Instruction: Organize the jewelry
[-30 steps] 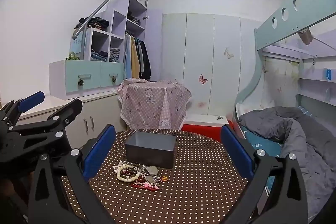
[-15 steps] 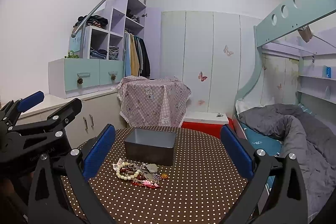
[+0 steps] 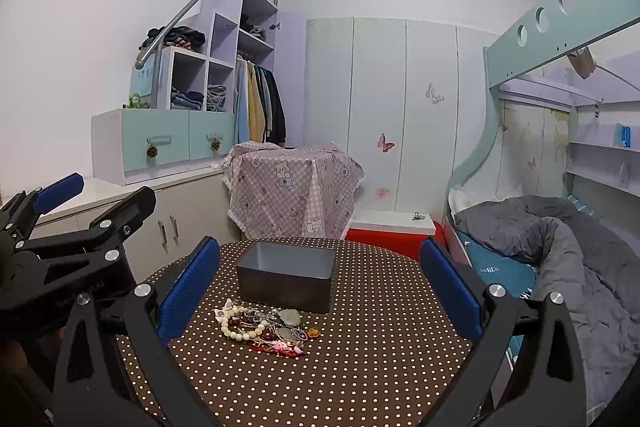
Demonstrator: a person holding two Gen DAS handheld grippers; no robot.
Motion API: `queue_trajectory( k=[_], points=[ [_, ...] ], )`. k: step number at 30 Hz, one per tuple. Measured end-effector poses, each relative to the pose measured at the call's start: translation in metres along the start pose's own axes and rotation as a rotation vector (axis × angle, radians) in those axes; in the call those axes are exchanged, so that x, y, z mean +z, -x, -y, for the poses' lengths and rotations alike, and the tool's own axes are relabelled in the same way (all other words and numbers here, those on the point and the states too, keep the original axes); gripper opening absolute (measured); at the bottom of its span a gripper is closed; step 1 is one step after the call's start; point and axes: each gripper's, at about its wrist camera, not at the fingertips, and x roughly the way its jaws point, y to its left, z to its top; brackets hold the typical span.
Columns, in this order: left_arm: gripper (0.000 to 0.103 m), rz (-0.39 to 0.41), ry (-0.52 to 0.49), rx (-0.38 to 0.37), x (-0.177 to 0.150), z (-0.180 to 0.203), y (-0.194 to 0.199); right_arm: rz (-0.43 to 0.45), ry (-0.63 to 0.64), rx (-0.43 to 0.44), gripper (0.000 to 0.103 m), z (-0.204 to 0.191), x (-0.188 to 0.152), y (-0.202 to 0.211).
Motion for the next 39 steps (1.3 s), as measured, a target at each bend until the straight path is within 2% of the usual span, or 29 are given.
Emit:
queue_trajectory(
  k=[39],
  points=[
    [0.097, -0.001, -0.001, 0.002, -0.0015, -0.0024, -0.0012, -0.011, -0.007, 0.005, 0.096, -0.0012, -0.0002, -0.0036]
  ],
)
